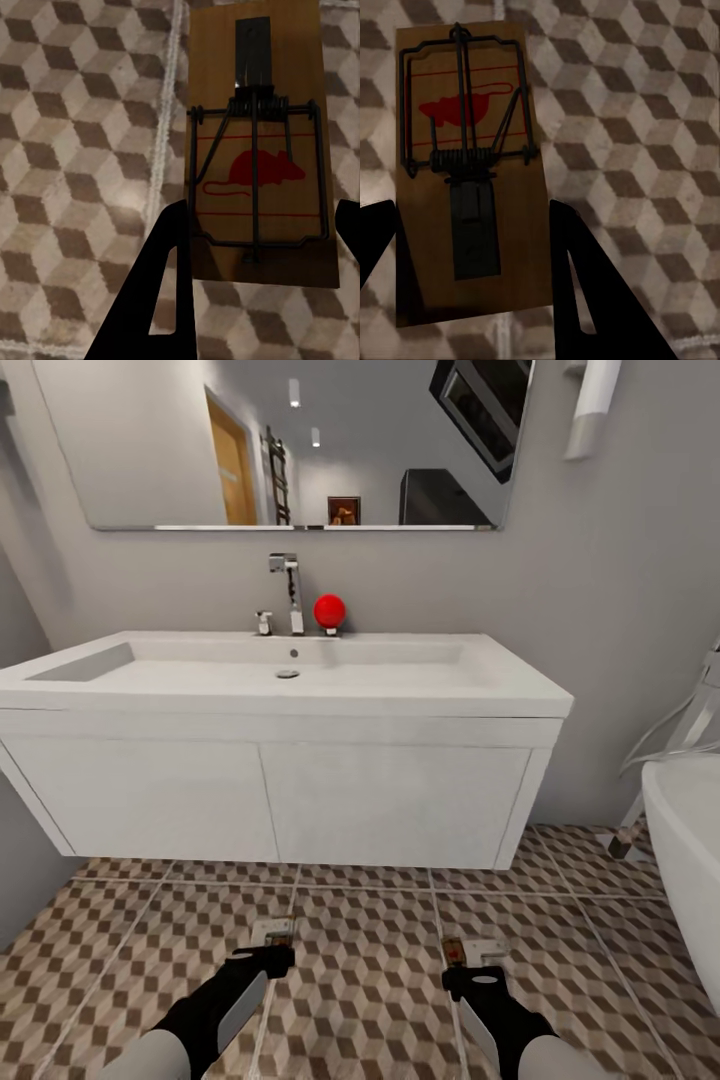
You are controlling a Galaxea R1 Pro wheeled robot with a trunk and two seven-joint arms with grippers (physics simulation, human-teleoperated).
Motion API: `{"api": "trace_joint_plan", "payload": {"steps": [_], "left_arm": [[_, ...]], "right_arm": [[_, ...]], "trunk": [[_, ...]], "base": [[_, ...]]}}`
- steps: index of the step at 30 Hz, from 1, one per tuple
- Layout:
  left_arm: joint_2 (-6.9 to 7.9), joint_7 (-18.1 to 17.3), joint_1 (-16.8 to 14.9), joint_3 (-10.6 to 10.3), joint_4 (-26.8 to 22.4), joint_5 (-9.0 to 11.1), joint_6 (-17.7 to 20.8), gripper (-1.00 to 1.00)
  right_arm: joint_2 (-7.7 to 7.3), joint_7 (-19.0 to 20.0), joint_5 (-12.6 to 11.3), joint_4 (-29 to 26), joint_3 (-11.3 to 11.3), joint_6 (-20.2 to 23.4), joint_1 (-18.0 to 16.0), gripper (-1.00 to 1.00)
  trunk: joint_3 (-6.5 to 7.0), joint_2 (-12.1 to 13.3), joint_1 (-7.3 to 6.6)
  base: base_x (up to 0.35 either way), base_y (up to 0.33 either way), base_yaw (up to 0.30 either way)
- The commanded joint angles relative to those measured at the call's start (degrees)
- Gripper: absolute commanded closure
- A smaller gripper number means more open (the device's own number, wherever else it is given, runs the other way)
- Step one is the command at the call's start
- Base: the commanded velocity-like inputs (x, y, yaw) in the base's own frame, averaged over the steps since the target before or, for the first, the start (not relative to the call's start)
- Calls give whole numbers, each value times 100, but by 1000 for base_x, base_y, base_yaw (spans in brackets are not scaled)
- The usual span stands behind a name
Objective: Take the four mousetraps from the cabinet in the bathroom and place them on the bathroom floor. Make sure all four end up on the same floor surface, and ensure that at least two of them are either under or directly next to the same bathroom sink.
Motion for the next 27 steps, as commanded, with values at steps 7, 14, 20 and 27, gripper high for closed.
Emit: {"api": "trace_joint_plan", "payload": {"steps": [7, 14, 20, 27], "left_arm": [[40, 58, -4, -25, -32, 56, 16, 100], [187, 323, -4, -22, 87, 68, 16, 100], [213, 534, -2, -45, 101, 49, 16, 100], [222, 552, -4, -50, 102, 47, 13, 100]], "right_arm": [[0, -36, -10, -12, 24, 35, -1, 100], [-92, -37, -24, -11, 21, -83, 4, 100], [-145, -36, -26, -11, 21, -160, 5, 100], [-146, -36, -28, -11, 26, -167, 4, 100]], "trunk": [[-161, -12, 16], [-316, -21, 35], [-449, -29, 50], [-604, -39, 68]], "base": [[0, 0, 0], [0, 0, 0], [0, 0, 0], [0, 0, 0]]}}
